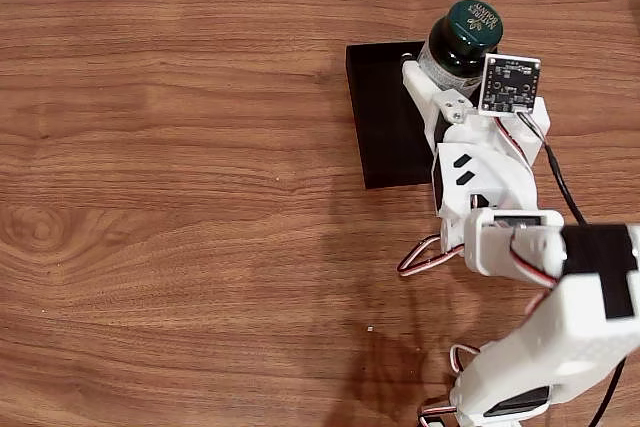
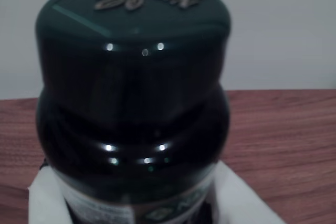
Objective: Pick up the pill bottle and place it in the black box.
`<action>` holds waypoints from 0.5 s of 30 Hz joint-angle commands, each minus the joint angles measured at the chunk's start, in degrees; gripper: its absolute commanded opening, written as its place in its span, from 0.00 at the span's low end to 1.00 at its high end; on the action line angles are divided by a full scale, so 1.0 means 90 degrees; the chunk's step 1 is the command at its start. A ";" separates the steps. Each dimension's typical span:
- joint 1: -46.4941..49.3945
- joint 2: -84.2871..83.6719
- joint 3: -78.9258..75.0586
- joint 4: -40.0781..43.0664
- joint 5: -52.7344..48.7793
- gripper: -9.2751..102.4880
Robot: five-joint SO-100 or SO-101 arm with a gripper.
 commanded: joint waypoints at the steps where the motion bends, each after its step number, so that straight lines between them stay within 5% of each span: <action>1: -0.0107 -0.0176 -0.0684 -0.0498 0.0205 0.15; 15: -0.0439 -0.1396 -0.1455 -0.0576 0.0820 0.15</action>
